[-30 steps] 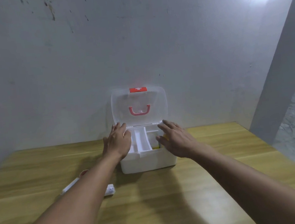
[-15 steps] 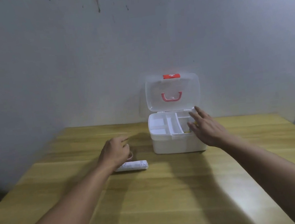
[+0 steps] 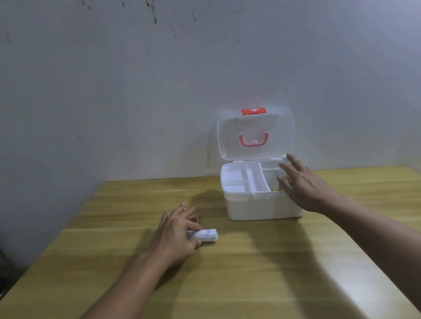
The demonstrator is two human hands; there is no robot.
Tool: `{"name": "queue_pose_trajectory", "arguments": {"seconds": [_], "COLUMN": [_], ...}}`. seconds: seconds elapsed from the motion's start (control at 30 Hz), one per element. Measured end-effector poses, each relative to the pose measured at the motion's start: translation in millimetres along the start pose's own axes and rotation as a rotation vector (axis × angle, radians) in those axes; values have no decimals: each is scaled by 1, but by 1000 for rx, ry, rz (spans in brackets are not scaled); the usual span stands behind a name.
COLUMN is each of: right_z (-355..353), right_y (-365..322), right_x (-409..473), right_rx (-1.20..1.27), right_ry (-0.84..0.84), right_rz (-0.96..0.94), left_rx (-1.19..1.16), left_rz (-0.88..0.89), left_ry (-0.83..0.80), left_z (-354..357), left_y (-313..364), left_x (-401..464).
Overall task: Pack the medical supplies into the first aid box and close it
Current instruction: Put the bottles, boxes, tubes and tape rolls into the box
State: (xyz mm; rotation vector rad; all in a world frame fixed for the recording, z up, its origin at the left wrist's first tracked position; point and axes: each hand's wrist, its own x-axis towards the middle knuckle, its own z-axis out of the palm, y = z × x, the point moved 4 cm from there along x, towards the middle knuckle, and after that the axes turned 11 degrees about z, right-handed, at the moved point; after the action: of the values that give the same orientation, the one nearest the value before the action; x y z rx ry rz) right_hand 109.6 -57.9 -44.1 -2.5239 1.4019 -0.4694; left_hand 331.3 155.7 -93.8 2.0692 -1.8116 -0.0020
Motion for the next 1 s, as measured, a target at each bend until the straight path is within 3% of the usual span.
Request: {"name": "queue_pose_trajectory", "arguments": {"seconds": [0.17,0.43,0.73,1.0], "right_z": [1,1,1,0], "right_y": [0,0,0,1], "right_x": [1,-1,-2,-1], "right_rx": [3,-12,-9,17], "right_ry": [9,17,11,2], "right_rz": [-2,-7,-14,-11], "left_rx": [-143,-212,-270,-393], "left_rz": [-69,-344,-373,-257], "left_ry": [183,167,346,413], "left_z": [-8,-12,-43,-75], "left_y": [-9,-25,-19,45], "left_x": [-17,-26,-23,50]}}
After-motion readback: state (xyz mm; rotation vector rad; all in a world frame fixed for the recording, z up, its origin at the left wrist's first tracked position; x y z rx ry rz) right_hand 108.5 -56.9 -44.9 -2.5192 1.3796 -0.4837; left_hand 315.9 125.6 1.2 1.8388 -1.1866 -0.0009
